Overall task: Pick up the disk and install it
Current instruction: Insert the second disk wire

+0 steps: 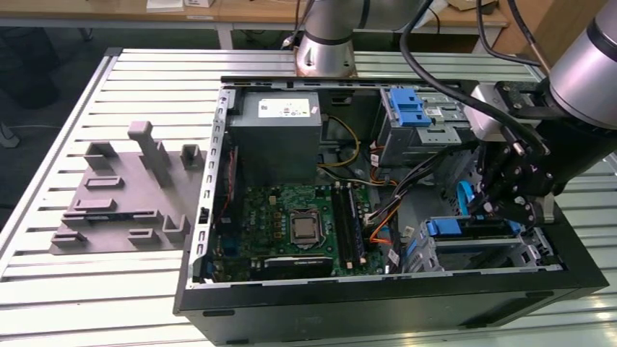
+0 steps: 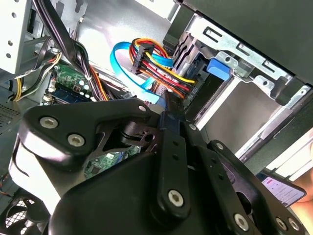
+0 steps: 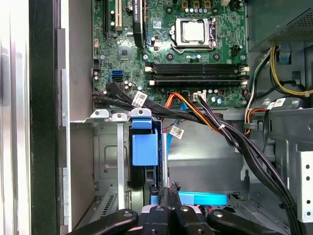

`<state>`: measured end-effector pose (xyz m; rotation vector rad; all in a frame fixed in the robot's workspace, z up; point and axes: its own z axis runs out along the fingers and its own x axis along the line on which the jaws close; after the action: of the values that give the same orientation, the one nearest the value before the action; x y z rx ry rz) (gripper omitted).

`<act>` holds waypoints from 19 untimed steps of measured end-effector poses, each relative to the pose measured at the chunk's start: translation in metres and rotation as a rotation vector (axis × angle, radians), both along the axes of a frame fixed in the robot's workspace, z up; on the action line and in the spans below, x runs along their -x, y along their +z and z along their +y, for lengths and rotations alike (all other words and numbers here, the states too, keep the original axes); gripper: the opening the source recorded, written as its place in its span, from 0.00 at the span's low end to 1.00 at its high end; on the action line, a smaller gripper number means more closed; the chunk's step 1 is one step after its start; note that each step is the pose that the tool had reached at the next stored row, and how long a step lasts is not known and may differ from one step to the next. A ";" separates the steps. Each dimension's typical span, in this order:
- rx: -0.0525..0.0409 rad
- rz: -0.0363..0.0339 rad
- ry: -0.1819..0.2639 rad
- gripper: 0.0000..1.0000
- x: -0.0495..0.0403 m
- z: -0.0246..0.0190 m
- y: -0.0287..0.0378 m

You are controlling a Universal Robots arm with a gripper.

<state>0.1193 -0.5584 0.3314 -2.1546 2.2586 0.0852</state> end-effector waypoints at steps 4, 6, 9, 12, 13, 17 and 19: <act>-0.0010 0.0000 0.000 0.11 -0.0001 -0.0001 -0.0006; -0.0013 0.0000 0.000 0.11 -0.0001 -0.0002 -0.0007; -0.0012 0.0000 0.000 0.11 -0.0001 -0.0004 -0.0014; -0.0021 0.0000 0.000 0.11 -0.0001 -0.0004 -0.0016; -0.0024 0.0000 0.000 0.11 -0.0001 -0.0004 -0.0016; -0.0032 0.0000 0.000 0.11 -0.0001 -0.0004 -0.0016; -0.0033 0.0000 0.000 0.11 0.0000 -0.0004 -0.0016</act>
<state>0.1194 -0.5588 0.3298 -2.1530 2.2569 0.0889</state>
